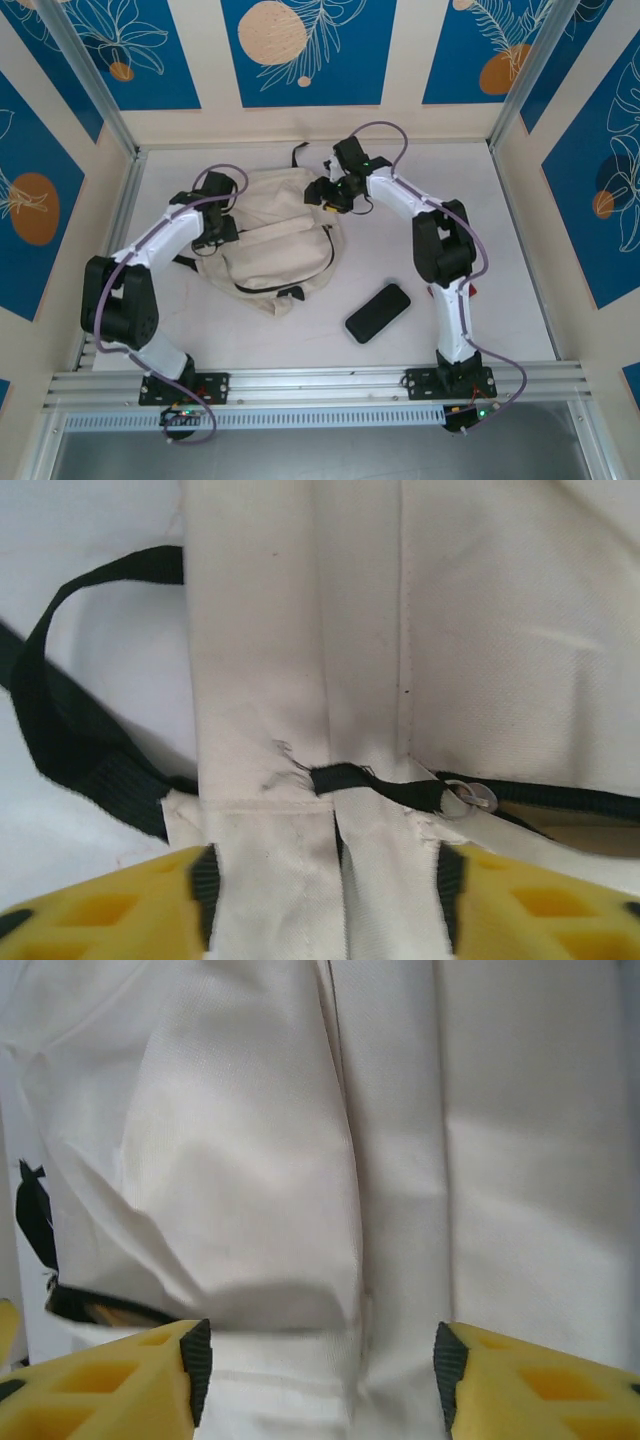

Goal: Pack the student bag

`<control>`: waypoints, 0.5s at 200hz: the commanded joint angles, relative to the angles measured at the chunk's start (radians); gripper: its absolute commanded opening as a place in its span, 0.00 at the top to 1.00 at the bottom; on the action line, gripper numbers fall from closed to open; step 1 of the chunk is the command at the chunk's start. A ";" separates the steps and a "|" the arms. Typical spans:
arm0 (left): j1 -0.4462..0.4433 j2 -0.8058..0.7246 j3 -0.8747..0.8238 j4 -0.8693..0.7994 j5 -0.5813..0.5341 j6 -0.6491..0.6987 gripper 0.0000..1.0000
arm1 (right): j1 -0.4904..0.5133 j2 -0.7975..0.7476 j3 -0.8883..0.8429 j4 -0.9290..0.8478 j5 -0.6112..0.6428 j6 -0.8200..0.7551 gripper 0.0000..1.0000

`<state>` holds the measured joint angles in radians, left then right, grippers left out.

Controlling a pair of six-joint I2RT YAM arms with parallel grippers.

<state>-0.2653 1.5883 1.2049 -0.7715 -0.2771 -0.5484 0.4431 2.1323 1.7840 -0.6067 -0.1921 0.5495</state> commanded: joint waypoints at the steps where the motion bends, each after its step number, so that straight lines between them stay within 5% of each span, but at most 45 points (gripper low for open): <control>1: 0.017 -0.076 0.021 -0.040 0.007 -0.001 0.32 | -0.015 -0.204 -0.082 -0.072 0.076 -0.045 0.34; 68: 0.029 -0.228 -0.038 -0.022 -0.006 0.036 0.04 | -0.015 -0.573 -0.467 -0.269 0.243 0.033 0.14; 100: 0.038 -0.289 -0.097 0.032 -0.006 0.060 0.00 | 0.010 -0.697 -0.612 -0.393 0.338 0.157 0.01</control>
<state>-0.2459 1.3426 1.1530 -0.7712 -0.2779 -0.5163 0.4324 1.5108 1.2575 -0.8333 0.0349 0.5987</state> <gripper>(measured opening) 0.998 0.983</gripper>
